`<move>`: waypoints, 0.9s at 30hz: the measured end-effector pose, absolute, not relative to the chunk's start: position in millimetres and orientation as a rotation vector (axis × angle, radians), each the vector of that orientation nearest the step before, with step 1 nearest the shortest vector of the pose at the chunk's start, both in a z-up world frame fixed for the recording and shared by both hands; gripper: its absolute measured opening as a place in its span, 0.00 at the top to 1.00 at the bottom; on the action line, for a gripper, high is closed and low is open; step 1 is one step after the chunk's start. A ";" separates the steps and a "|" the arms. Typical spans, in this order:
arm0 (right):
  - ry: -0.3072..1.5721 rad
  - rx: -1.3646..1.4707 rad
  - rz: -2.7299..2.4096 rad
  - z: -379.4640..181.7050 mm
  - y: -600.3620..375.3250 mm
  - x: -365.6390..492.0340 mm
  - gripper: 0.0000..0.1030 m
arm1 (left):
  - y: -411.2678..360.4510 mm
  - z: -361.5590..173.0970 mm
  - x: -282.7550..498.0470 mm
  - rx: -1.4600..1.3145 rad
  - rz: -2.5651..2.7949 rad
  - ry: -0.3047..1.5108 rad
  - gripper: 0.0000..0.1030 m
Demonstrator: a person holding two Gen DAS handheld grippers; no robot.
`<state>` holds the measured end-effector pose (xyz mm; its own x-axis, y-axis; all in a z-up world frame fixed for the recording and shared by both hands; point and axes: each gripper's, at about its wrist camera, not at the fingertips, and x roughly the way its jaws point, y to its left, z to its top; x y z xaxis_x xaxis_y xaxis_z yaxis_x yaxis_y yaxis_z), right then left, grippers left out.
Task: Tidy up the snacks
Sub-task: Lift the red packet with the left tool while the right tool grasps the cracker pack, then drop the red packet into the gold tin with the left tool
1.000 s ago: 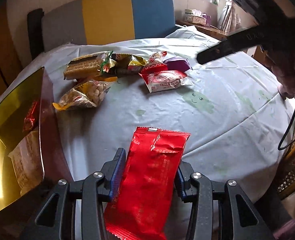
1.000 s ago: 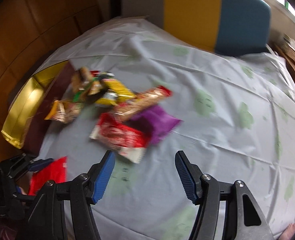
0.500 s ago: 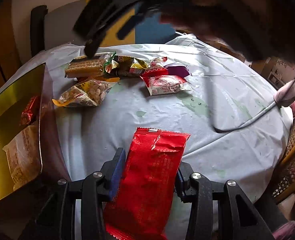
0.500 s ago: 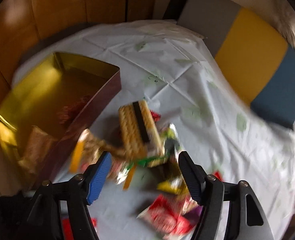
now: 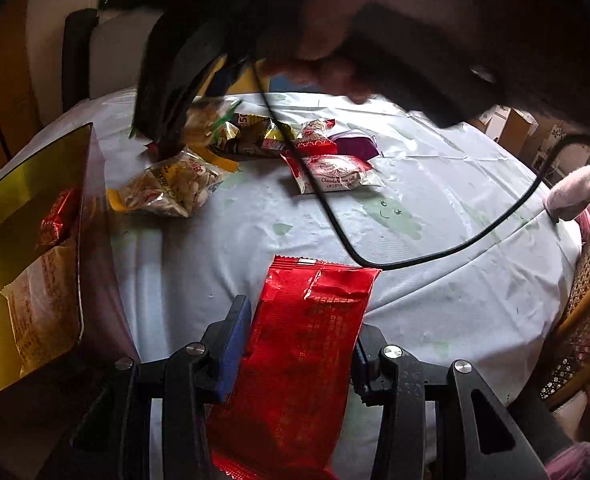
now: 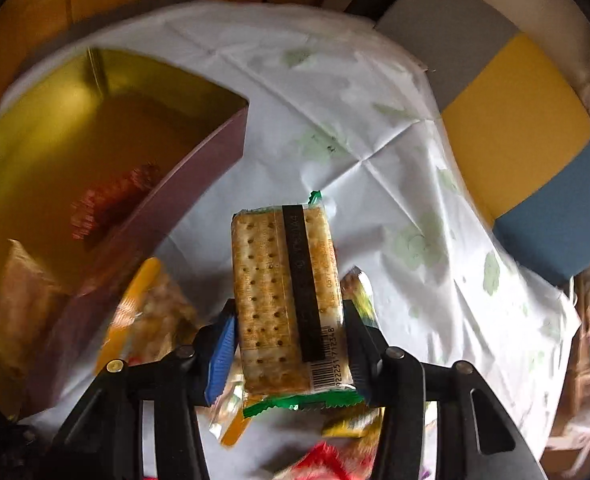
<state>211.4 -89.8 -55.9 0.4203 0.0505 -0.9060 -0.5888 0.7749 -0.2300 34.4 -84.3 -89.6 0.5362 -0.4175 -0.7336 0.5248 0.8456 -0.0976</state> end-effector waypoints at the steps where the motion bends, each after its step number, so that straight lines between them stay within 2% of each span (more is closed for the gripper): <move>1: 1.059 -0.565 0.421 -51.1 -95.4 205.5 0.52 | -84.5 -89.6 34.1 0.144 -0.561 0.831 0.56; 10: 1.095 -0.431 0.413 -33.8 -169.1 123.3 0.52 | -85.8 -90.1 32.3 0.159 -0.544 0.831 0.56; 16: 1.242 -0.308 0.359 -71.2 -215.5 74.9 0.52 | -89.5 -87.3 33.5 0.162 -0.529 0.853 0.57; 18: 1.272 -0.295 0.345 -82.5 -218.6 65.7 0.52 | -90.9 -84.3 36.1 0.165 -0.516 0.867 0.61; 27: 1.241 -0.256 0.348 -85.9 -230.1 53.8 0.52 | -76.8 -52.1 36.9 0.052 -0.575 0.885 0.62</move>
